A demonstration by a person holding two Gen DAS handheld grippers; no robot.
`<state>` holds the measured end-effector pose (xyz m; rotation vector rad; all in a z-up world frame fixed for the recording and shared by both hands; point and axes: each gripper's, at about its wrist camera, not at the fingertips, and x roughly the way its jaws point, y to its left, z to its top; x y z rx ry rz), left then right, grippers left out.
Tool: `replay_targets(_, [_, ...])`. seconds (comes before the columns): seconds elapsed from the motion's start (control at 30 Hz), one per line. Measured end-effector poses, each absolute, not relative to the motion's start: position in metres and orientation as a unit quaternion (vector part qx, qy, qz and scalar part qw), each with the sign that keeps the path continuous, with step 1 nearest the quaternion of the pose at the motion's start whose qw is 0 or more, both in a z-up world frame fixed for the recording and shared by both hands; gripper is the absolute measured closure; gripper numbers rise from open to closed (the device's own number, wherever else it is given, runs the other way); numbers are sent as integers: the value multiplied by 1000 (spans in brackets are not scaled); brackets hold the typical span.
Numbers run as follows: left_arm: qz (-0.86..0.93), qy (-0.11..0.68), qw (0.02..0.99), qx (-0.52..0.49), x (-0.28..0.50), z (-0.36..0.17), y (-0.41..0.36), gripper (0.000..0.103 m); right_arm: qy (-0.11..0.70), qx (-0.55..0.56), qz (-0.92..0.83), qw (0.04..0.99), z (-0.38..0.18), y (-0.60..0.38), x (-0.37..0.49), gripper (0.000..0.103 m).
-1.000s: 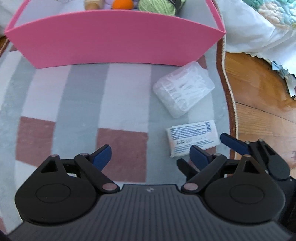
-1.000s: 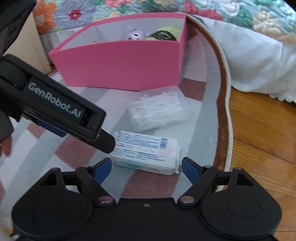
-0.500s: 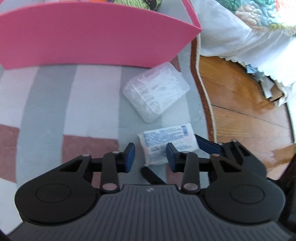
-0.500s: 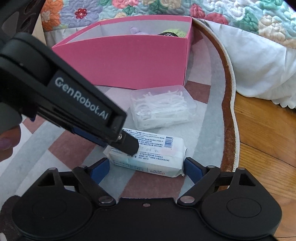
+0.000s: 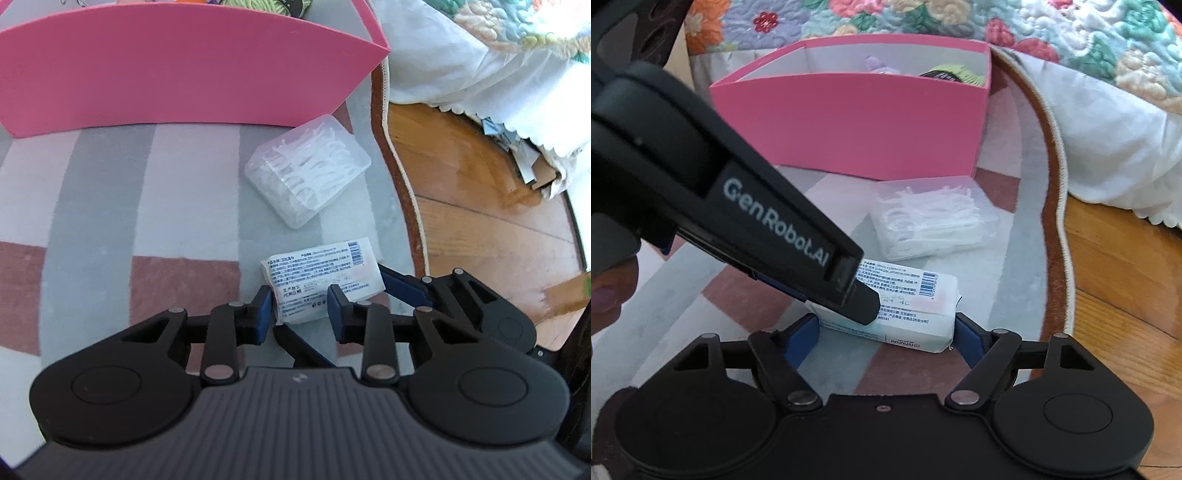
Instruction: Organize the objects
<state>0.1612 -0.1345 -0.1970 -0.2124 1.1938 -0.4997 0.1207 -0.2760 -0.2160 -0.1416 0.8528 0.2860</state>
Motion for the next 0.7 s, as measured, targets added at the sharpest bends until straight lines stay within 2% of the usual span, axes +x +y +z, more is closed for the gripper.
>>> replay_targets(0.13, [-224, 576, 781, -93, 157, -195, -126, 72, 437, -66, 150, 884, -211, -266, 120, 22])
replay_targets(0.27, [-224, 596, 768, -71, 150, -192, -125, 70, 468, -72, 162, 866, -208, -254, 121, 17])
replay_targets(0.7, [-206, 611, 764, -11, 128, -159, -116, 70, 488, -59, 190, 850, -182, -234, 107, 20])
